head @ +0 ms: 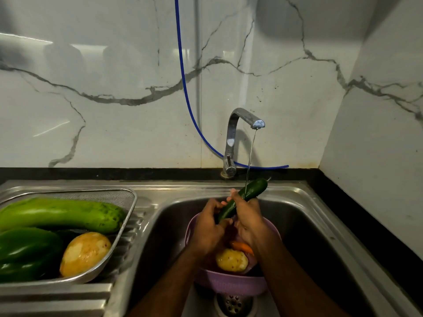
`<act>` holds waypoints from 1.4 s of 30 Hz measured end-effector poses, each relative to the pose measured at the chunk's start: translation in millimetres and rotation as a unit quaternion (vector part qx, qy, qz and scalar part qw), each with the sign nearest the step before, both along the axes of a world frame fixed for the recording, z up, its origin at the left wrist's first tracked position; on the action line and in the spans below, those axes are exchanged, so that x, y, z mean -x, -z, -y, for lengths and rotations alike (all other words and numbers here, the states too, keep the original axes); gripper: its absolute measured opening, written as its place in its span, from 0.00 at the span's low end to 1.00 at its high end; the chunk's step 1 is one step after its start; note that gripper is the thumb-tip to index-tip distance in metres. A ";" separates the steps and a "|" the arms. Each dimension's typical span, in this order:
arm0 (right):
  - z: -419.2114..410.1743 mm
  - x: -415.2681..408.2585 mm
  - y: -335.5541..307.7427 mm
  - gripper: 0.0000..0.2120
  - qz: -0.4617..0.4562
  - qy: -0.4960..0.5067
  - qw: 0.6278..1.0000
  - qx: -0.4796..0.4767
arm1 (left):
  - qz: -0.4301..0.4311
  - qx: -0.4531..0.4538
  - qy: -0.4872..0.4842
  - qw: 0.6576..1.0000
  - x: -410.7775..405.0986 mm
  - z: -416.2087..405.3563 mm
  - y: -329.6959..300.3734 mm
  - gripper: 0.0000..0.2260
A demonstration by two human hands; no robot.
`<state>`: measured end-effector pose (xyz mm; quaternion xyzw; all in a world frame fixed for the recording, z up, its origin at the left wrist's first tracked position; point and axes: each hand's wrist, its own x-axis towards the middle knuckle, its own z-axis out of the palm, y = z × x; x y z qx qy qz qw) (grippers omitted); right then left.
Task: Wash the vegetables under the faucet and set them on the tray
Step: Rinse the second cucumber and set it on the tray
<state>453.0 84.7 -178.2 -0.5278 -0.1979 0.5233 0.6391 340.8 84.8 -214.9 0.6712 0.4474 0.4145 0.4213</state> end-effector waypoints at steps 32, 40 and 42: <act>27.2 -45.6 -12.6 0.25 -0.068 0.058 0.996 0.001 | 0.320 0.216 -0.056 0.921 -37.2 3.4 -7.7 0.02; 25.6 -40.5 -15.3 0.29 -0.039 0.030 0.998 -0.026 | 0.322 0.226 0.019 0.919 -24.2 1.2 -11.9 0.06; 28.1 -40.8 -17.0 0.25 -0.044 0.000 0.999 -0.029 | 0.315 0.263 0.083 0.908 -20.7 3.2 -14.1 0.10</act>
